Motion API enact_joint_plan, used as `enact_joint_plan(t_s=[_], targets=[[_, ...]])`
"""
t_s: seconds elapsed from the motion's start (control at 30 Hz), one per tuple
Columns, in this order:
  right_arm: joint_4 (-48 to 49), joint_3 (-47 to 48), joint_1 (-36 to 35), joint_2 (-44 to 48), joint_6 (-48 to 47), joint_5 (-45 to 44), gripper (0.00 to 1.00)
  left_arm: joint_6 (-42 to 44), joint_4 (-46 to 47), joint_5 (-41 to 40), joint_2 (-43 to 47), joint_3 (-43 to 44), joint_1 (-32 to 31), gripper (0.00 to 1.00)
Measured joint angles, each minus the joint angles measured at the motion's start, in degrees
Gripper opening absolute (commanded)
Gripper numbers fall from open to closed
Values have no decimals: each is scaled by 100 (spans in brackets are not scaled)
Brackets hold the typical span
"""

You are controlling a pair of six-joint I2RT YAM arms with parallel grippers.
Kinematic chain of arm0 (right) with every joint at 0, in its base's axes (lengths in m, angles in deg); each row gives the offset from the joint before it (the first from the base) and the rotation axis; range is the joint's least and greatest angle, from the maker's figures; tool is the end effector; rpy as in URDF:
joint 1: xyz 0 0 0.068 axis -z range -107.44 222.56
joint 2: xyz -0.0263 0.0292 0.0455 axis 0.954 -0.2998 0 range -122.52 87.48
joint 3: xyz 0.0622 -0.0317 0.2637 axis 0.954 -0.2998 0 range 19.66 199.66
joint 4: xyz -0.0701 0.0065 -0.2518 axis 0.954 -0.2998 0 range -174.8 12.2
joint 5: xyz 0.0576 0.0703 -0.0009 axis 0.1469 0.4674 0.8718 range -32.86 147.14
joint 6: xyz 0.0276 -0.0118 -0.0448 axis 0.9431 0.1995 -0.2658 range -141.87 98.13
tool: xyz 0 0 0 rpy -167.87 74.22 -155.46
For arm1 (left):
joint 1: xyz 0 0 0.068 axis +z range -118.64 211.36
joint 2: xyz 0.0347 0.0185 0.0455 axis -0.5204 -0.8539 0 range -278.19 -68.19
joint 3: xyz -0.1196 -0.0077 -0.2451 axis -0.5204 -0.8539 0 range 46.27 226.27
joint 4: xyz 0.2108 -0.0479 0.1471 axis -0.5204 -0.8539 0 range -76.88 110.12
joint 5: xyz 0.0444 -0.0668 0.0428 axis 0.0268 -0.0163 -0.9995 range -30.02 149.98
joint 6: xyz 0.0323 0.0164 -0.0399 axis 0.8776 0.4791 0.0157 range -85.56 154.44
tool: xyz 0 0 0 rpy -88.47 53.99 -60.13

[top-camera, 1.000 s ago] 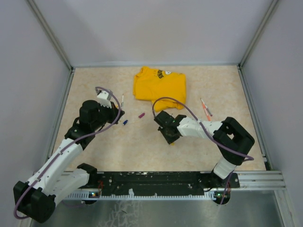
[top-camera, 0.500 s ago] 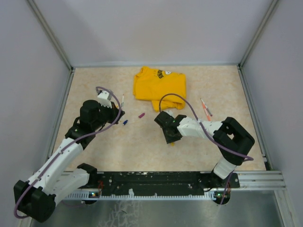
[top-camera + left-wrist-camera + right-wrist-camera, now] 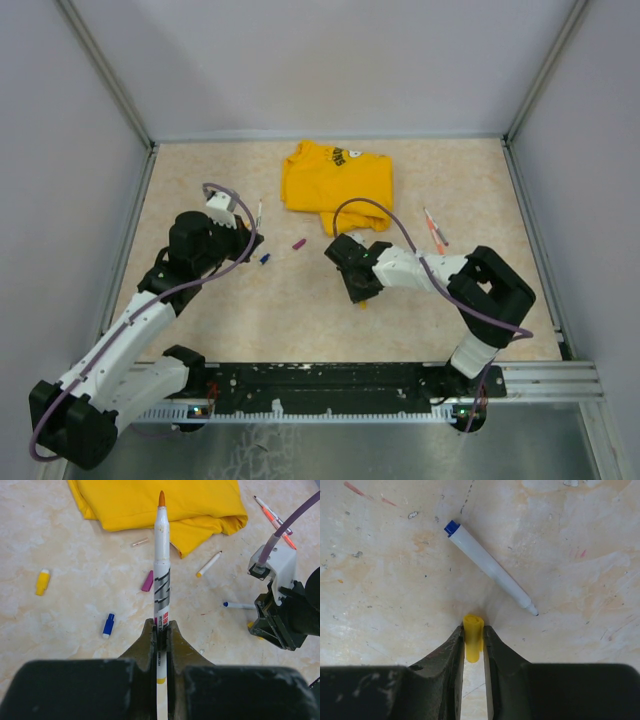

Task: Insert the pens into the pen caps
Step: Insert the pen cap onto the pen.

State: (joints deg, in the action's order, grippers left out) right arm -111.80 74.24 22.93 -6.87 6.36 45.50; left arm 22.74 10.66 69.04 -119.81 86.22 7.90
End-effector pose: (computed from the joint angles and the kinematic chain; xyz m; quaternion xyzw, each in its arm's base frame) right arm 0.1980 0.2217 0.1616 -0.1688 0.9704 0.0103 0.1723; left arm 0.1904 -0.0888 0.2903 0.1286 0.8133 -0.2324 0.5177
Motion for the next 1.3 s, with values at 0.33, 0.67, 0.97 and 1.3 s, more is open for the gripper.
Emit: enact_joint_plan(t_s=[0.33,0.67,0.97,1.3], targets=[[-15,-44,7,177,-13,50,1,-35,15,0,98,-2,0,0],[850,-549,116,1982,68,184,0,-44,328,391,459,-120,0,0],[2500,-1541,118,3536,444,87,0,-184,479,575,568,-197,0,2],[3534,-2035,140,4266,557,-212,0,-431,800,966,638,-348,0,0]])
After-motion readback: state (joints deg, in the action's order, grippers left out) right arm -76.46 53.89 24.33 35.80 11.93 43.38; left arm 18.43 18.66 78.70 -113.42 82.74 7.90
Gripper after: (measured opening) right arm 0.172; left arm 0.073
